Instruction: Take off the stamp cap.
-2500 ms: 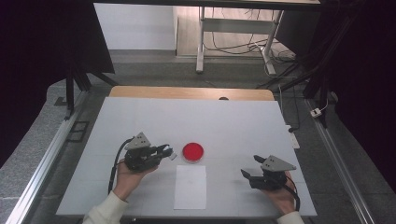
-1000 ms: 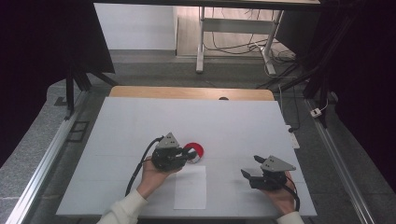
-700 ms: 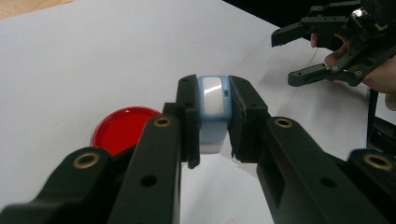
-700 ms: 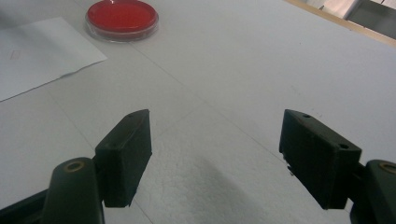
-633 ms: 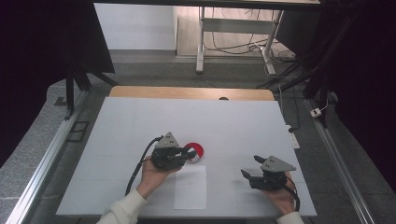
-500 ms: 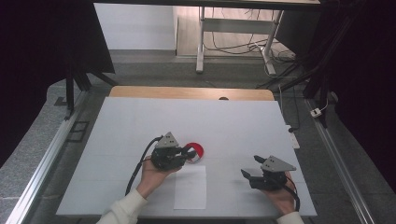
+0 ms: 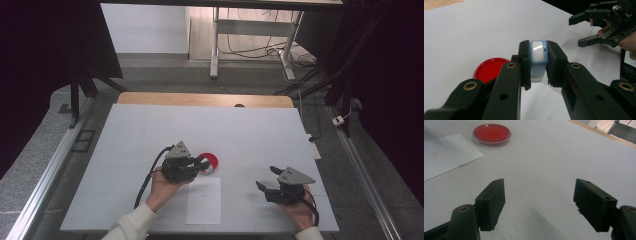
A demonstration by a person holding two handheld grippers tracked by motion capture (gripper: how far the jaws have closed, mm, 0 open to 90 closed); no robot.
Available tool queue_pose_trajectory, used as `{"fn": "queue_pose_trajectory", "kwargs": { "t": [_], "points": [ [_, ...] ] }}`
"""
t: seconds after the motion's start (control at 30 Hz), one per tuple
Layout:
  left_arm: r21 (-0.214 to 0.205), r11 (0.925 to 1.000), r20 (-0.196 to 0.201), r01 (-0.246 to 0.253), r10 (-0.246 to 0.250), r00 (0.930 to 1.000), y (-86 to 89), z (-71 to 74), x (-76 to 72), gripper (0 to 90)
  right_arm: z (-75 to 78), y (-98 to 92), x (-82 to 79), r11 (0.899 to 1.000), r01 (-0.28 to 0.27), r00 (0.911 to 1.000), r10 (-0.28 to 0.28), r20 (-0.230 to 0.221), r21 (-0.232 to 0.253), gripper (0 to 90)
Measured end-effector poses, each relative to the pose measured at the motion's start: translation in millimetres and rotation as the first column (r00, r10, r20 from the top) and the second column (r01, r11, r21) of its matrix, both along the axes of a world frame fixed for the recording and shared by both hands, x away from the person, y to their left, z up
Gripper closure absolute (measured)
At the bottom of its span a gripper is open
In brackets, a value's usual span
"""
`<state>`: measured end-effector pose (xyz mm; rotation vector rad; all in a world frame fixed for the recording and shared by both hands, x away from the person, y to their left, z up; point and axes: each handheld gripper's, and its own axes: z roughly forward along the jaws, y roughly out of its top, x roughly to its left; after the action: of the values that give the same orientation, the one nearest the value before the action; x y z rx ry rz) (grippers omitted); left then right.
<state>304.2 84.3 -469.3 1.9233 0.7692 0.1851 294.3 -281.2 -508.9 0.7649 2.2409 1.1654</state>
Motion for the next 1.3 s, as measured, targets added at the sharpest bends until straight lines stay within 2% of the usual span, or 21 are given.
{"fn": "queue_pose_trajectory", "kwargs": {
  "t": [0.47, 0.67, 1.3],
  "points": [
    [-0.004, 0.9999, 0.008, -0.011, 0.011, 0.9999, 1.4, 3.0, -1.5, 75.1, 2.0, 1.3, -4.1, 0.999, 0.02, 0.9995, -0.021, 0.026, 0.029, 24.8],
    [-0.004, 0.9999, 0.005, -0.01, 0.01, 0.9999, 1.4, 2.2, -0.5, 75.1, 1.8, 3.6, -3.3, 0.999, 0.024, 0.9996, -0.025, 0.015, 0.044, 25.0],
    [-0.001, 1.0, 0.005, -0.002, 0.002, 1.0, -1.5, 1.7, -1.1, 75.1, 6.3, 33.1, -4.8, 0.996, 0.05, 0.9982, -0.052, 0.029, 0.074, 27.4]
  ]
}}
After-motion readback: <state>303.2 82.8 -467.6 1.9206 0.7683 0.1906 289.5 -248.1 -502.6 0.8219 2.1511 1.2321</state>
